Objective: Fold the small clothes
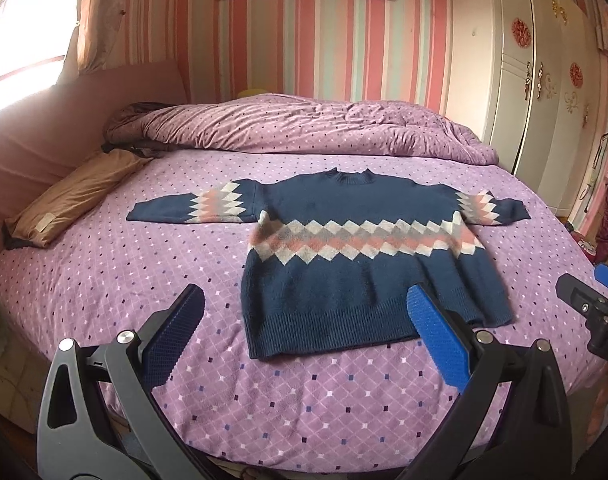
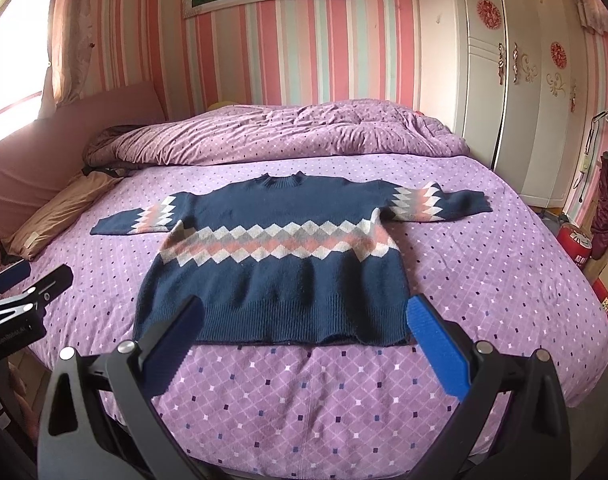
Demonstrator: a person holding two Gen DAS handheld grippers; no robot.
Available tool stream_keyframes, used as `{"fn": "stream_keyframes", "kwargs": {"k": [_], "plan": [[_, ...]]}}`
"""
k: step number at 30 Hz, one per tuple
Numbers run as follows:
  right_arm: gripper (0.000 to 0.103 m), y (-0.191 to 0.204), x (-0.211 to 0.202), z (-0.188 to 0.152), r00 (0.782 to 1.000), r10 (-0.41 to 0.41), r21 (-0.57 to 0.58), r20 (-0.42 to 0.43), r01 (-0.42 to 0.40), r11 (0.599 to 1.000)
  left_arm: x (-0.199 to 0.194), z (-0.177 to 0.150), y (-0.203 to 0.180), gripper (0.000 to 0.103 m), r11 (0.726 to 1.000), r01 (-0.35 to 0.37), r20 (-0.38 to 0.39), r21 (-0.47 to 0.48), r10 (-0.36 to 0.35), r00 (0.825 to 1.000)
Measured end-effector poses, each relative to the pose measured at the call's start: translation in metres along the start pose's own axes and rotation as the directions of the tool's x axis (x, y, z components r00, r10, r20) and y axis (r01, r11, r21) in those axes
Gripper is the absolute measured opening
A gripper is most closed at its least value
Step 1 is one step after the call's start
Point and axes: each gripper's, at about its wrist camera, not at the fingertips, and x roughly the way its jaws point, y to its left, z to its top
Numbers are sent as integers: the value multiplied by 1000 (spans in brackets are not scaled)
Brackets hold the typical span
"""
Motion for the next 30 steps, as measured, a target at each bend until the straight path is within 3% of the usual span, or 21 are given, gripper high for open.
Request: {"fn": "stream_keyframes", "kwargs": {"k": [2, 9, 15, 23, 30], "plan": [[102, 0, 0, 1, 1000, 0, 1, 2, 0, 1000, 0, -2, 2, 100, 1000, 18, -1, -11, -18, 1000], [102, 2, -1, 2, 1000, -5, -4, 6, 5, 1000, 1, -4, 1, 100, 999, -25, 8, 20, 25, 1000], [102, 3, 0, 2, 1000, -8, -13, -2, 8, 1000, 2, -5, 6, 100, 992, -128, 5, -12, 128, 992], [102, 1, 1, 1, 1000, -2, -24, -17, 2, 1000, 0, -2, 11, 100, 995, -85, 8, -44, 86, 996], [102, -4, 0, 2, 1000, 7, 12, -1, -7, 1000, -1, -5, 1, 100, 996, -84, 11, 7, 84, 996]]}}
